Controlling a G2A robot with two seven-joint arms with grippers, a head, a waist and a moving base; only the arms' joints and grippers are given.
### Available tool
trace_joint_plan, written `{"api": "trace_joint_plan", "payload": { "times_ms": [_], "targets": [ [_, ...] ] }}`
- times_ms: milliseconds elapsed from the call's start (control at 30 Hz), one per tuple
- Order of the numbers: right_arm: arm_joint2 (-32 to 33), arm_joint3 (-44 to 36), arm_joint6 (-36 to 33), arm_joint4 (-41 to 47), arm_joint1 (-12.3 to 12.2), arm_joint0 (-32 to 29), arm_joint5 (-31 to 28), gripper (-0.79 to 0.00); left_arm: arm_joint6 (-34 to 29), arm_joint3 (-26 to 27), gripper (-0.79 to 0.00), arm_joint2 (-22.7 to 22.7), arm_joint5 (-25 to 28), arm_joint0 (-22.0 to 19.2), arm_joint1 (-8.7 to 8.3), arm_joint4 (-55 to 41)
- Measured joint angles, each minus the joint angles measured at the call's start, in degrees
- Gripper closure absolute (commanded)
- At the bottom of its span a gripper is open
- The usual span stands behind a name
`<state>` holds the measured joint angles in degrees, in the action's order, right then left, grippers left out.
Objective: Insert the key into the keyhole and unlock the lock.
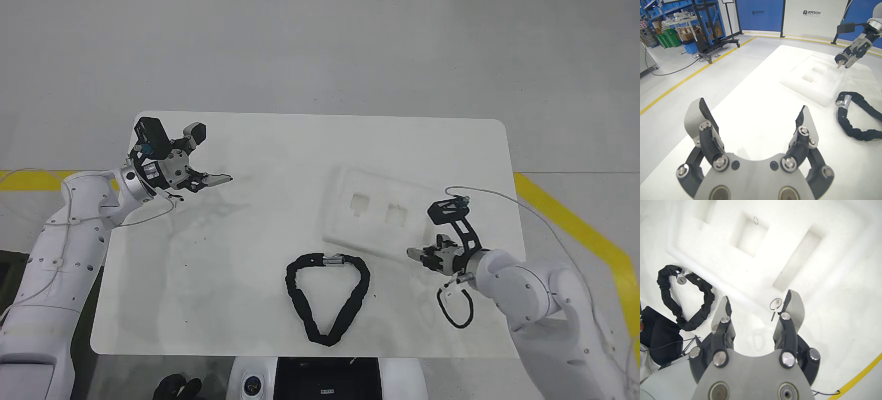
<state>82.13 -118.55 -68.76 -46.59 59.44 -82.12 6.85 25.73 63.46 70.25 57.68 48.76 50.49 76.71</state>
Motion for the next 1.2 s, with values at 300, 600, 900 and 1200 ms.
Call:
{"api": "trace_joint_plan", "payload": {
  "times_ms": [300, 600, 900, 1200],
  "targets": [
    [0.4, -0.1, -1.4, -3.1, -0.3, -0.3, 1.8, -0.277, 0.0, 0.0, -0.785, 0.0, 0.0, 0.0, 0.00, 0.0],
    [0.3, -0.1, -1.8, -4.2, -0.4, -0.3, 2.4, -0.095, 0.0, 0.0, -0.785, 0.0, 0.0, 0.0, 0.00, 0.0],
    [0.0, -0.1, -2.4, -6.0, -0.4, 0.1, 3.3, 0.000, 0.0, 0.0, -0.785, 0.0, 0.0, 0.0, 0.00, 0.0],
    [1.3, -2.3, -3.4, -9.1, -0.7, -0.1, 4.6, 0.000, 0.0, 0.0, -0.785, 0.0, 0.0, 0.0, 0.00, 0.0]
  ]
}}
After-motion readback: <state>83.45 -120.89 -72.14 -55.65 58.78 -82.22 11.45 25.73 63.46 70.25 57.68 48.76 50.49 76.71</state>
